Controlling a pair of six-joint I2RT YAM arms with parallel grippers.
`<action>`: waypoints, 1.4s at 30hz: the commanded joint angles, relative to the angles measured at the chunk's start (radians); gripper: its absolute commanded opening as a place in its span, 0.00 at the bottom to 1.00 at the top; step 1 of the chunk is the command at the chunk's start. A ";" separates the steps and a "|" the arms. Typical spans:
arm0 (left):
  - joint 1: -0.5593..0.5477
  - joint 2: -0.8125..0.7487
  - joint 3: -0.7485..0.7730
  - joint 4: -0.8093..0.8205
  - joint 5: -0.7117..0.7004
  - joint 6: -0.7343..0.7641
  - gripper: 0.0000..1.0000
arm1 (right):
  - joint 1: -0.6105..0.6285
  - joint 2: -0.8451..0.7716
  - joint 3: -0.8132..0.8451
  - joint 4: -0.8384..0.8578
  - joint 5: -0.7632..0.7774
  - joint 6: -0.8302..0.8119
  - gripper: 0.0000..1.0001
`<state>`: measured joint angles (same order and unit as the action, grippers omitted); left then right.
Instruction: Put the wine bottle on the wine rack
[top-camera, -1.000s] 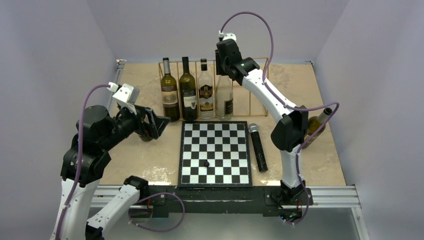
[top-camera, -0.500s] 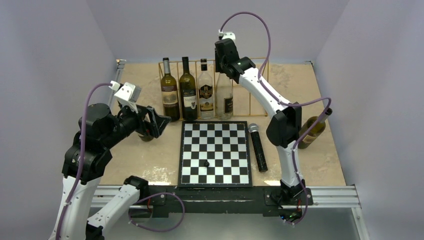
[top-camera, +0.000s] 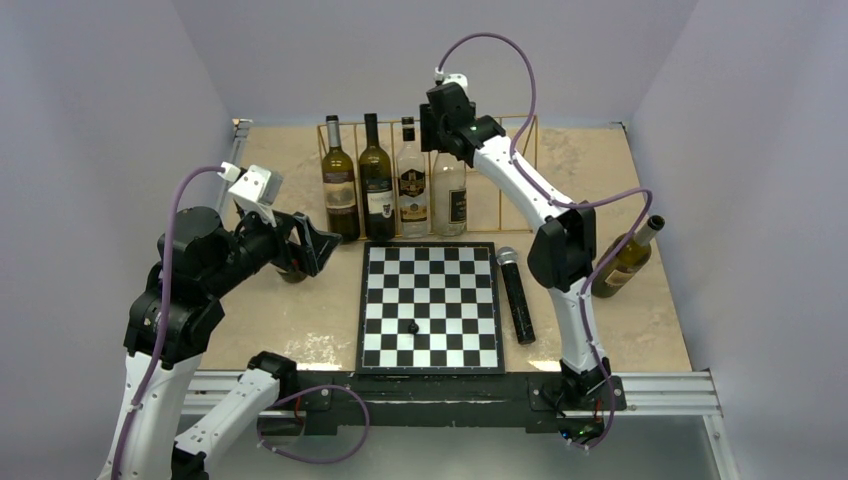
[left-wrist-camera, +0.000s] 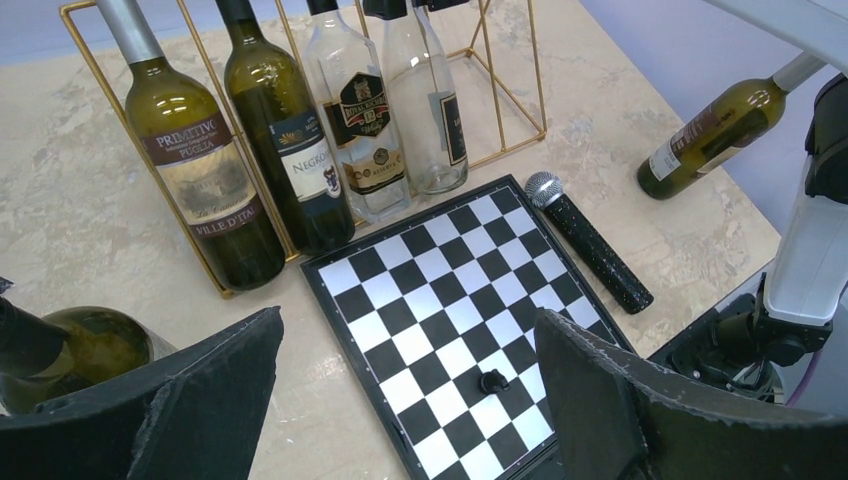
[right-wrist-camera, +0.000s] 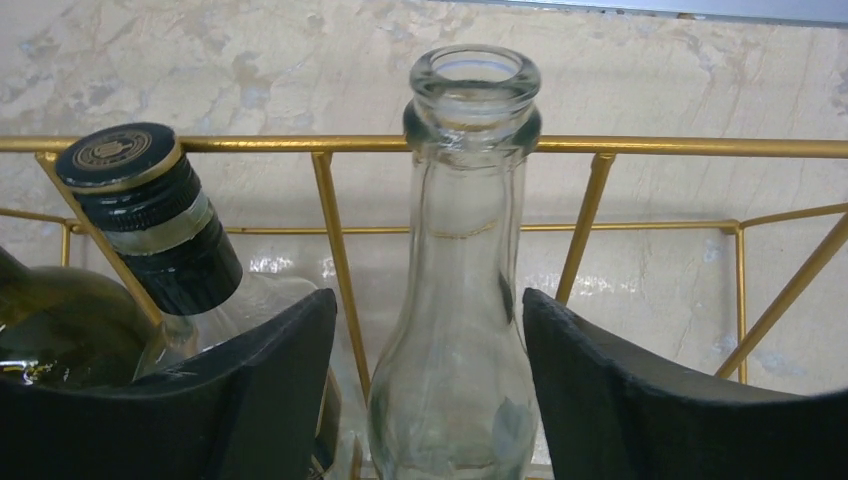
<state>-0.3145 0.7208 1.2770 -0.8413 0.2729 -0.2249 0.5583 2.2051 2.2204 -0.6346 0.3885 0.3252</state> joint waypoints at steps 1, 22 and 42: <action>0.005 -0.004 0.024 0.007 -0.011 0.012 0.99 | 0.009 -0.051 0.000 -0.015 -0.002 0.005 0.74; 0.005 -0.029 -0.010 0.024 0.002 -0.006 0.99 | 0.010 -0.656 -0.391 -0.096 0.176 -0.057 0.89; 0.005 -0.022 -0.065 0.059 0.031 -0.011 0.99 | -0.323 -1.300 -0.918 -0.162 0.381 0.020 0.95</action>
<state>-0.3145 0.6888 1.2179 -0.8276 0.2825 -0.2256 0.2962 0.9253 1.3495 -0.8494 0.7750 0.3046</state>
